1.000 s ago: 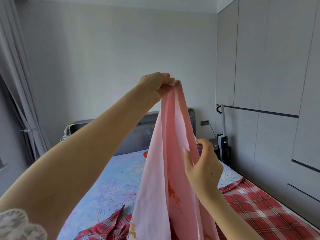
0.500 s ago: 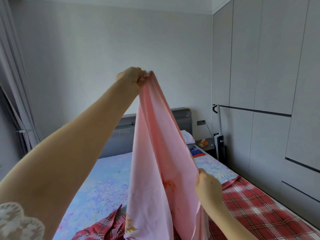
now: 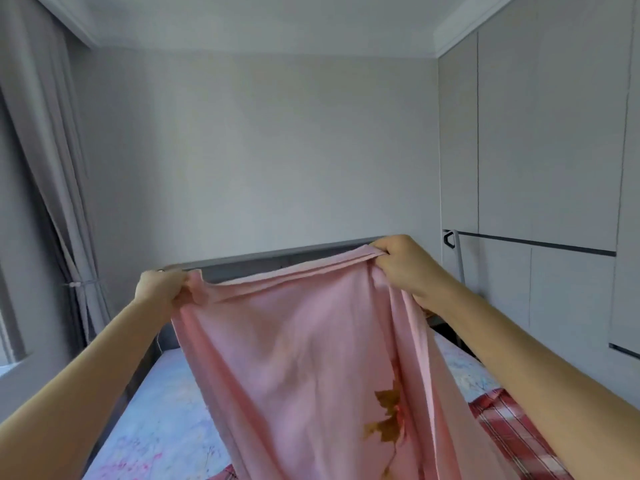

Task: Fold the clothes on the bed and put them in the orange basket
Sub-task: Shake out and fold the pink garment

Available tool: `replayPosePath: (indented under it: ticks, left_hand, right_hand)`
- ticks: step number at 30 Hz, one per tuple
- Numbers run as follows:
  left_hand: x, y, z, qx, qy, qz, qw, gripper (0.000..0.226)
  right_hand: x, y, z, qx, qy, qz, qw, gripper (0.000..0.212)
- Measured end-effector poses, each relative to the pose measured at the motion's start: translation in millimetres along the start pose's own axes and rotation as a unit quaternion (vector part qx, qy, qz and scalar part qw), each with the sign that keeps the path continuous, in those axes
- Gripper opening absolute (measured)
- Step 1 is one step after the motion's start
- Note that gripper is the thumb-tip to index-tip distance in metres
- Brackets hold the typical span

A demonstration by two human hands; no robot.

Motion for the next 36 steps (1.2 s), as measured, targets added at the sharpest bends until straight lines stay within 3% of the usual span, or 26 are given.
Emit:
replayPosePath:
  ticks: [2, 3, 5, 7, 12, 18, 22, 29, 33, 36]
  left_hand:
    - [-9, 23, 3, -0.064, -0.236, 0.056, 0.968, 0.06]
    - [-26, 39, 5, -0.127, -0.3, 0.039, 0.945, 0.065]
    - [-74, 94, 22, -0.266, -0.254, -0.083, 0.926, 0.072]
    - [-111, 135, 26, -0.327, -0.162, -0.202, 0.909, 0.058]
    - [-150, 145, 11, -0.267, -0.035, -0.237, 0.933, 0.007]
    - [-177, 159, -1, -0.255, -0.039, -0.208, 0.944, 0.023]
    - [-179, 161, 25, -0.276, -0.003, -0.132, 0.952, 0.03]
    - [-197, 172, 97, -0.392, -0.08, -0.065, 0.914, 0.028]
    - [-208, 175, 131, -0.396, -0.106, -0.035, 0.912, 0.038]
    - [-210, 181, 157, -0.398, -0.115, 0.001, 0.91, 0.038]
  right_hand:
    - [-21, 1, -4, -0.016, 0.003, -0.078, 0.997, 0.02]
    - [-32, 5, -3, -0.022, 0.009, -0.11, 0.994, 0.021]
    - [-46, 14, -5, -0.033, 0.014, -0.157, 0.987, 0.029]
    - [-54, 21, -9, -0.033, 0.008, -0.181, 0.983, 0.025]
    - [-45, 33, -6, -0.018, 0.033, -0.176, 0.984, 0.02]
    - [-19, 60, 23, -0.064, 0.016, -0.144, 0.987, 0.02]
    - [-13, 90, 59, -0.076, 0.077, -0.071, 0.992, 0.035]
    - [-4, 167, 110, -0.123, 0.148, 0.129, 0.973, 0.008]
    - [12, 196, 115, -0.102, 0.252, 0.193, 0.943, 0.045]
    - [30, 199, 118, -0.038, 0.312, 0.208, 0.926, 0.047]
Point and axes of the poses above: each hand's wrist, its own y-axis away from the middle knuckle, its own x-axis out of the back of the hand, z = x × y, the point moved 7 cm from there along -y, towards the middle knuckle, and after that the axes turned 1 degree about -y, right-handed, at the moved point
